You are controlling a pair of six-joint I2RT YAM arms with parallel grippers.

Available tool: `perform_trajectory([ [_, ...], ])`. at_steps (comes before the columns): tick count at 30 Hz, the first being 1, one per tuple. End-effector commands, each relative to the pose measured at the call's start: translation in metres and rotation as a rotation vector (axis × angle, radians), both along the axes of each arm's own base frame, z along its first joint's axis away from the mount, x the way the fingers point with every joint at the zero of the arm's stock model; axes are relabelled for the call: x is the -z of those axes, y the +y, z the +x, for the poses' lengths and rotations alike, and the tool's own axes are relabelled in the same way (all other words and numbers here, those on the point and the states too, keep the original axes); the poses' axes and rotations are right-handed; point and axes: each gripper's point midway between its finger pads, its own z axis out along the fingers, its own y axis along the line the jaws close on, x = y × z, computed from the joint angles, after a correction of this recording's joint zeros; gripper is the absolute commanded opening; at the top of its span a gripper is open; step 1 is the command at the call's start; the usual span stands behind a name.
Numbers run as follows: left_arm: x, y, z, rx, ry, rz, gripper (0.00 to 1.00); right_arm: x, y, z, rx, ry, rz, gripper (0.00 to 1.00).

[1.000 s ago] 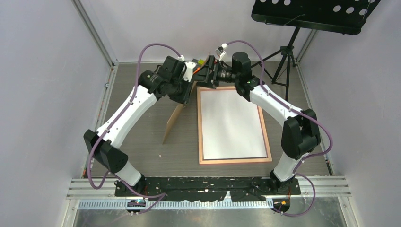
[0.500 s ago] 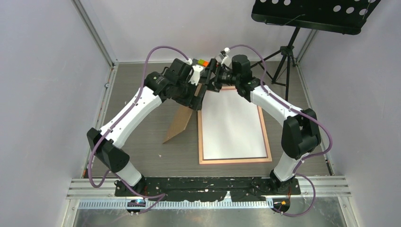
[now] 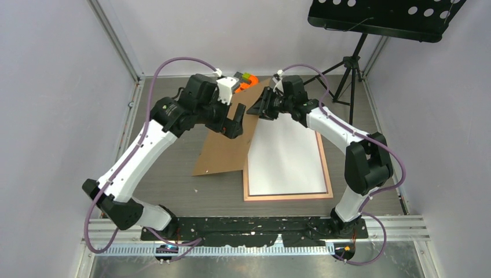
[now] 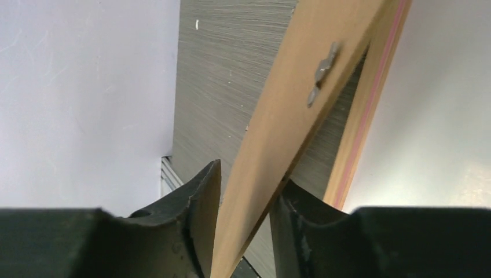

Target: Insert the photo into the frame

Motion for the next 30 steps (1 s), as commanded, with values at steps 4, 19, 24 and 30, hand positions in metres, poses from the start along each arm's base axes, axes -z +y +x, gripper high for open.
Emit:
perform_trajectory([
  [4, -0.023, 0.024, 0.010, -0.039, -0.095, -0.060, 0.98, -0.003, -0.032, 0.021, 0.085, -0.100, -0.034, 0.20],
  [19, -0.041, 0.067, 0.055, -0.126, -0.269, -0.039, 0.97, -0.028, -0.080, 0.005, 0.070, -0.099, 0.105, 0.06],
  [24, -0.025, 0.075, 0.072, -0.170, -0.229, -0.017, 0.96, -0.037, -0.086, -0.014, 0.003, -0.085, 0.195, 0.06],
  [30, -0.015, 0.079, 0.084, -0.193, -0.214, -0.003, 0.95, -0.052, -0.097, -0.042, -0.078, -0.108, 0.267, 0.06],
])
